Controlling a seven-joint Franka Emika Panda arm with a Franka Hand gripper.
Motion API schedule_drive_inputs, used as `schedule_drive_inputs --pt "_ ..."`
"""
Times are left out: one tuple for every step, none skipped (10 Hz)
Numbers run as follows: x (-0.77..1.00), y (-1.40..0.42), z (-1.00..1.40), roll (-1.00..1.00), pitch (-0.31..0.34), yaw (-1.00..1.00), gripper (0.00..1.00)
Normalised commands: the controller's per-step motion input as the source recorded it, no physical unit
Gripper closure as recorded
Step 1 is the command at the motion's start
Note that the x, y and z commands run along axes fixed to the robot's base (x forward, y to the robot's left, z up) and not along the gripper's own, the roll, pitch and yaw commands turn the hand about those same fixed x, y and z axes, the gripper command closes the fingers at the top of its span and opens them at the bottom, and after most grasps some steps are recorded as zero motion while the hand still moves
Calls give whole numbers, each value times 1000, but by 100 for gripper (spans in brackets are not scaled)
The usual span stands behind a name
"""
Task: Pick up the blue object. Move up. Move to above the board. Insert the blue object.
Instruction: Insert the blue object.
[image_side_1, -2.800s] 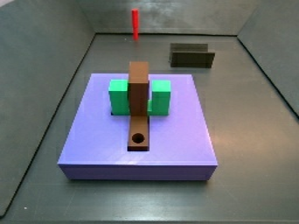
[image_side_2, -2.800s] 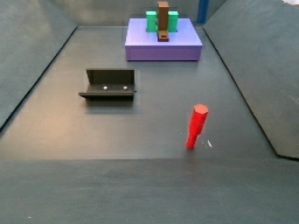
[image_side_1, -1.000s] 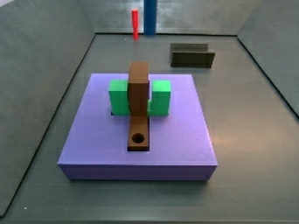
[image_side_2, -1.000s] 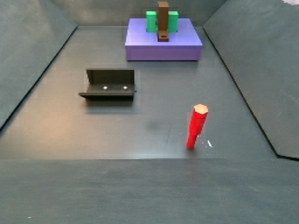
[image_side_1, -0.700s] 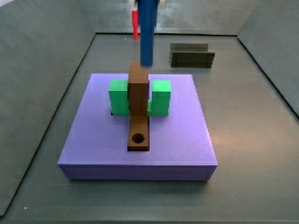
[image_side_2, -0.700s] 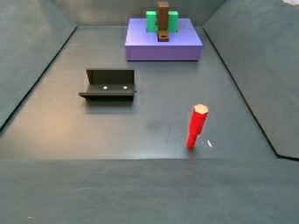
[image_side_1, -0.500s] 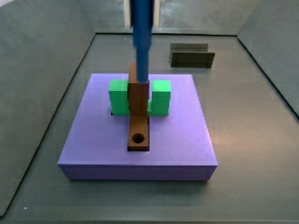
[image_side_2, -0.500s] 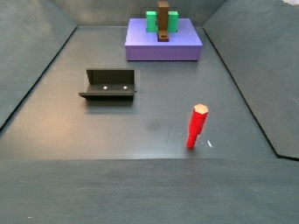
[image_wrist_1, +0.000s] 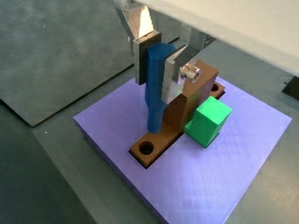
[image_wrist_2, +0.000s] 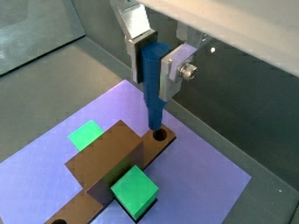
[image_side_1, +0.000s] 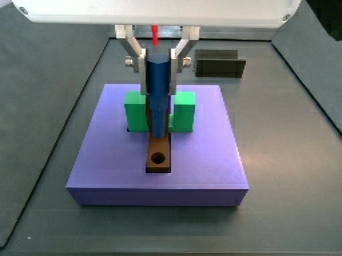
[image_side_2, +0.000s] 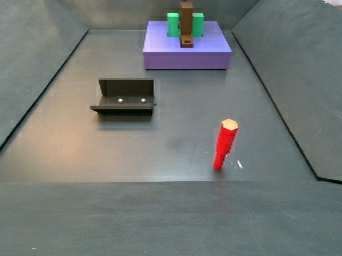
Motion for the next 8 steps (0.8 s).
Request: schedule_drive_inputs --pt "251 -506 -563 313 37 -20 100" --pt "229 -426 -703 271 0 -51 100" --pt "177 -237 -569 93 0 -49 100" --pt "29 0 -229 19 44 0 100" --pt "57 3 -126 86 93 -17 100" --pt "-83 80 -17 37 90 -111 100" --pt "-226 0 0 0 0 -6 100" --pt "-209 0 129 -34 -24 -20 100"
